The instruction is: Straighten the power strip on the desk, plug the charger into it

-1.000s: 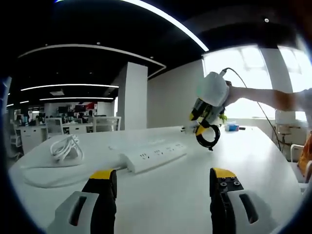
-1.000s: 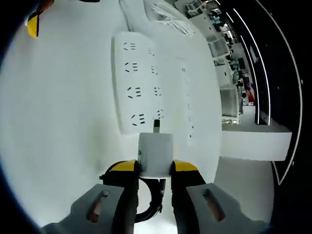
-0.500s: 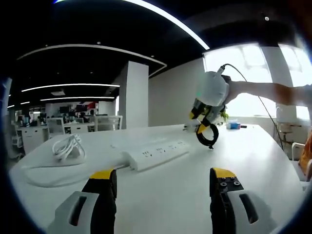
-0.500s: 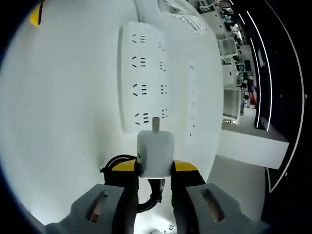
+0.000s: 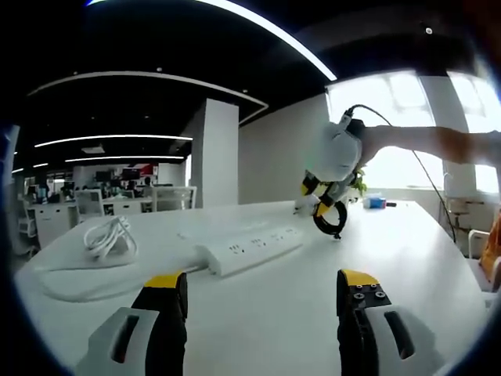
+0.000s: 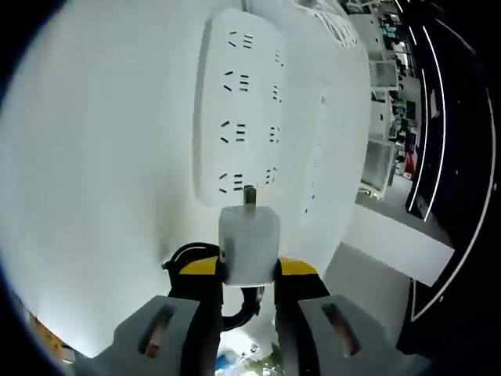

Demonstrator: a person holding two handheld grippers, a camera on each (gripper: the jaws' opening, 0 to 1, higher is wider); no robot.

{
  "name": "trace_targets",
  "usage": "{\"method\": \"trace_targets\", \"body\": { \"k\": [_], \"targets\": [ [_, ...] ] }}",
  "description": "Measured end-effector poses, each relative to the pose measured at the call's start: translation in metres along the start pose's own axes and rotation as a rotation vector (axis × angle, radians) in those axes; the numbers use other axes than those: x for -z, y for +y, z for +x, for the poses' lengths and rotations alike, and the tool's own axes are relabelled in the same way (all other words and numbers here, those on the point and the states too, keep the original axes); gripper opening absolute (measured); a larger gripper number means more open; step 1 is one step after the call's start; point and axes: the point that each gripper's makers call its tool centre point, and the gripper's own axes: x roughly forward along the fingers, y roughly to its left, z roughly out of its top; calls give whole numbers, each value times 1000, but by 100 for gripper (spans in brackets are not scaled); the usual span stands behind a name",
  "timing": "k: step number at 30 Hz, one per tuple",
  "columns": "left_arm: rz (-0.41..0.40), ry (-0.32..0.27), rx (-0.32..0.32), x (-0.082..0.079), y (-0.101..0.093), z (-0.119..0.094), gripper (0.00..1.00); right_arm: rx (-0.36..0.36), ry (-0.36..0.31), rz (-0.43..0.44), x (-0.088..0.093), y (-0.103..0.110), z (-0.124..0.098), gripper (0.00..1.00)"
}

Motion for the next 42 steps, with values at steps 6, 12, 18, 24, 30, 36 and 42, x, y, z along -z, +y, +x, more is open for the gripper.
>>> {"method": "trace_targets", "body": {
  "k": [6,12,18,24,30,36,42],
  "targets": [
    [-4,10,2,3,0,0,80,-41,-25,48,0,0,6,23],
    [-6,7,7,2,-1,1,80,-215,-120,167,-1,30,4,23],
    [-7,11,6,3,-1,1,80,-316,-226,218,-12,58,7,23],
    [-6,17,3,4,0,0,80,-373,-302,261,-20,59,16,23],
    [-7,14,-1,3,1,0,80,-434,-355,298,-21,64,13,23],
    [-6,15,-6,3,2,-1,80,-470,-355,290,-23,66,14,24],
    [-7,12,-10,3,4,-4,80,-488,-341,266,-25,70,12,24]
  ]
}}
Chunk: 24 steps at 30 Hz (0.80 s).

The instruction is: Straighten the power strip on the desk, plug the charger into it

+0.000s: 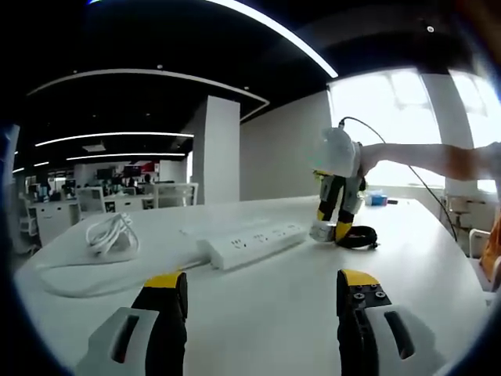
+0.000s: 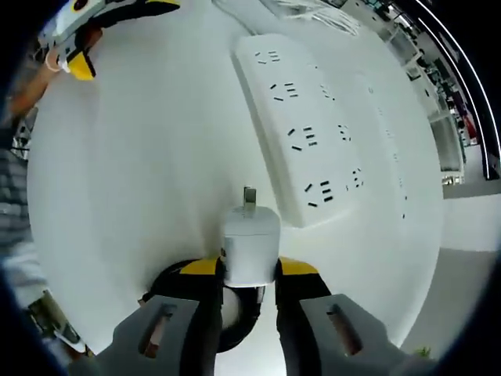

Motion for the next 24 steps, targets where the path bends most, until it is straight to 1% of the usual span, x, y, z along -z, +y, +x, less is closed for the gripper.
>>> {"method": "trace_targets", "body": {
  "k": [4,8,13,15,20,22,24],
  "targets": [
    [-3,-2,0,0,1,0,80,1,0,-8,0,2,0,24],
    [3,0,1,1,0,0,80,12,3,-38,0,6,0,25],
    [3,1,-4,1,2,0,80,34,-16,-46,0,2,0,25],
    [5,-1,-7,1,2,0,80,60,-40,-55,-2,-1,1,25],
    [2,1,-10,2,4,0,80,111,-101,-3,-1,-6,-1,29],
    [3,2,-8,3,3,1,80,136,-142,-3,-2,-7,-4,31],
    [4,7,-9,4,3,1,80,154,-206,0,-5,-9,-9,31]
  ]
}}
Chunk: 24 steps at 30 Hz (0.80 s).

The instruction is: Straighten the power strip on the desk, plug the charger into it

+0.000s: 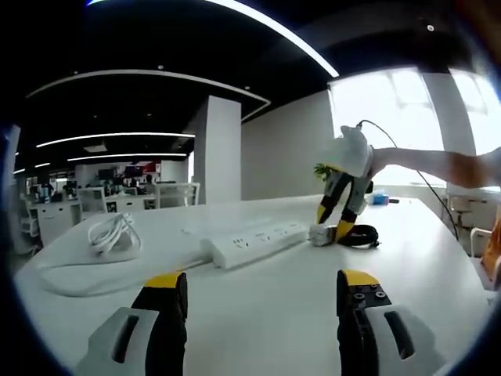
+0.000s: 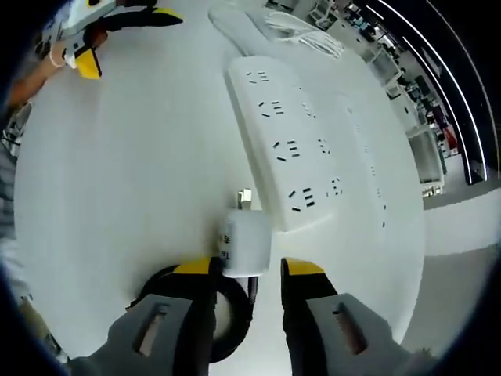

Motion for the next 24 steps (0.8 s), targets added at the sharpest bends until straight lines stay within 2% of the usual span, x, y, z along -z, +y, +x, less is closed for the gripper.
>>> {"method": "trace_targets", "body": {
  "k": [2,5,7,11,13,14,15,18,19,20,22,24],
  "targets": [
    [-15,-11,3,-1,1,-1,80,21,-67,28,-3,-2,-6,30],
    [-34,-26,-8,-1,5,-6,80,47,-209,65,-10,-3,-18,29],
    [-42,-33,-15,-1,6,-8,80,76,-313,123,-14,-7,-29,29],
    [-51,-50,-28,-2,8,-11,80,47,-598,290,-21,-4,-62,34],
    [-57,-59,-37,-3,9,-11,80,31,-753,357,-22,-1,-81,34],
    [-58,-60,-39,-3,10,-11,80,39,-809,382,-22,-2,-88,33],
    [-61,-60,-40,-3,10,-11,80,35,-929,434,-22,-3,-103,32],
    [-73,-62,-45,-2,12,-10,80,33,-1196,495,-22,1,-135,33],
    [-81,-63,-48,-2,13,-11,80,43,-1235,494,-19,3,-141,34],
    [-87,-66,-51,-2,14,-11,80,62,-1241,474,-15,3,-142,34],
    [-98,-72,-57,-2,16,-12,80,152,-1262,436,-10,1,-145,34],
    [-108,-78,-63,-3,18,-12,80,197,-1240,435,-7,0,-141,33]
  ]
}}
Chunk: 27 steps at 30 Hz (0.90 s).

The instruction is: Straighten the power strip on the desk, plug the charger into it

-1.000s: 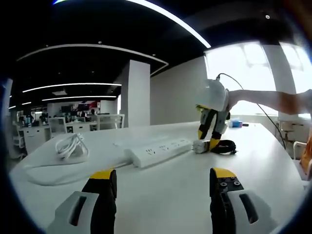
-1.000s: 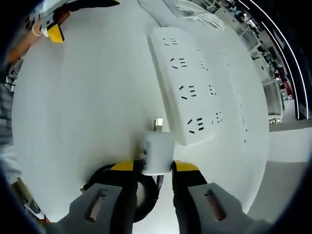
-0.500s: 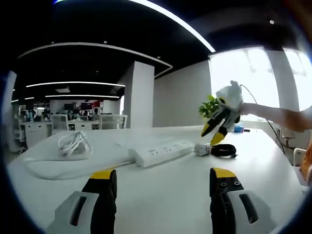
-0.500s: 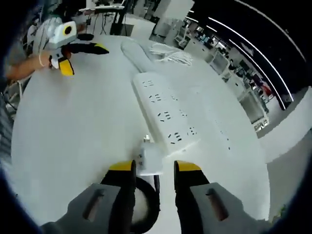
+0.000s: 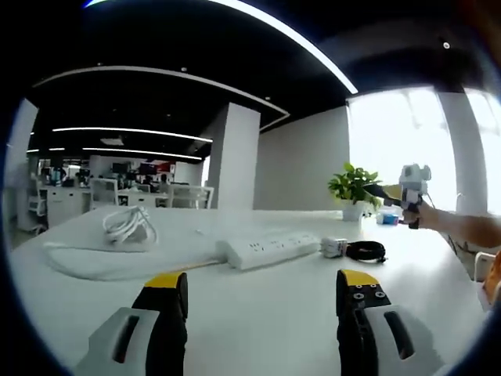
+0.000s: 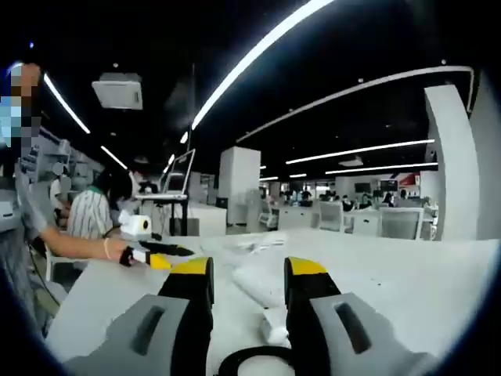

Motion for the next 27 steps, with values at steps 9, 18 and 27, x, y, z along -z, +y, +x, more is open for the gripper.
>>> {"method": "trace_targets", "body": {
  "k": [9,18,27],
  "targets": [
    [-17,-2,-3,0,2,0,79,202,165,37,37,-29,-6,48],
    [2,6,-1,1,0,0,80,327,358,156,87,-39,-23,46],
    [-3,5,0,1,0,0,81,456,473,169,117,-52,-48,36]
  ]
}}
